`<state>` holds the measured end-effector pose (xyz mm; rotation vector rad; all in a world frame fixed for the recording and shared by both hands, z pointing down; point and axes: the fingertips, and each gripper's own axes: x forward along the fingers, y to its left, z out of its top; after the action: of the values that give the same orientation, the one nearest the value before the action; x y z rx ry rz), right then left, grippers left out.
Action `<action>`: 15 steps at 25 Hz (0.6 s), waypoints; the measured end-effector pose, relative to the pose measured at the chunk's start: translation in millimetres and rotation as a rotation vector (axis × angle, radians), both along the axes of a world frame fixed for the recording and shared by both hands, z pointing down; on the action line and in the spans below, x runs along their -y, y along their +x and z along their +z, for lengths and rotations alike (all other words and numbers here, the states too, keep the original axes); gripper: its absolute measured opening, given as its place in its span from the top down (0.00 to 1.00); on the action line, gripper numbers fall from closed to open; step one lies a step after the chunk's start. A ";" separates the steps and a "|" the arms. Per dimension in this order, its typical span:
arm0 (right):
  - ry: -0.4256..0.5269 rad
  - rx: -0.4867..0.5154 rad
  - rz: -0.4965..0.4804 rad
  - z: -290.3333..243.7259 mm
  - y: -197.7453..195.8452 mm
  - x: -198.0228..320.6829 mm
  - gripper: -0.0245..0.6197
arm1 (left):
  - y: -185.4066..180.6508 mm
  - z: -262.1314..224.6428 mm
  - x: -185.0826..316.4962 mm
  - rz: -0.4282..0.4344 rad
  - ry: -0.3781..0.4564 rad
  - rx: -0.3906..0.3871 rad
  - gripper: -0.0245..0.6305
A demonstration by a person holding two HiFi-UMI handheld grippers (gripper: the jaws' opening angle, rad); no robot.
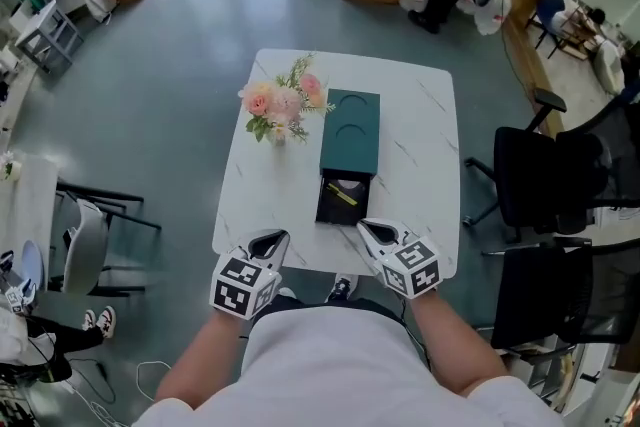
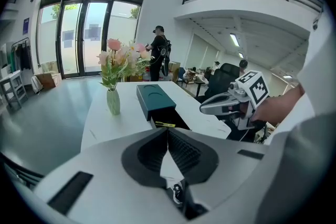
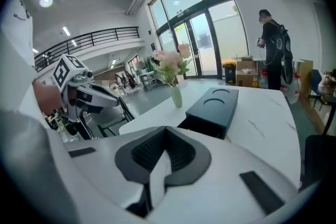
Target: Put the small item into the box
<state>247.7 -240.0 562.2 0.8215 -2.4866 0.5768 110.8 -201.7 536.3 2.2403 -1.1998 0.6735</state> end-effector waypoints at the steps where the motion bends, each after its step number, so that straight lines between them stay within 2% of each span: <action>1: 0.009 0.000 0.010 -4.5 -0.3 -2.3 0.94 | -1.0 -1.7 -1.4 0.015 0.003 0.001 0.94; 15: 0.014 0.027 0.272 -18.6 -32.9 -85.9 0.94 | -35.8 -15.7 -60.0 0.210 0.029 -0.050 0.94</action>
<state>214.8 -154.1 543.6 1.1751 -2.4215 0.6656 74.9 -141.8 520.6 2.4146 -0.9642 0.6788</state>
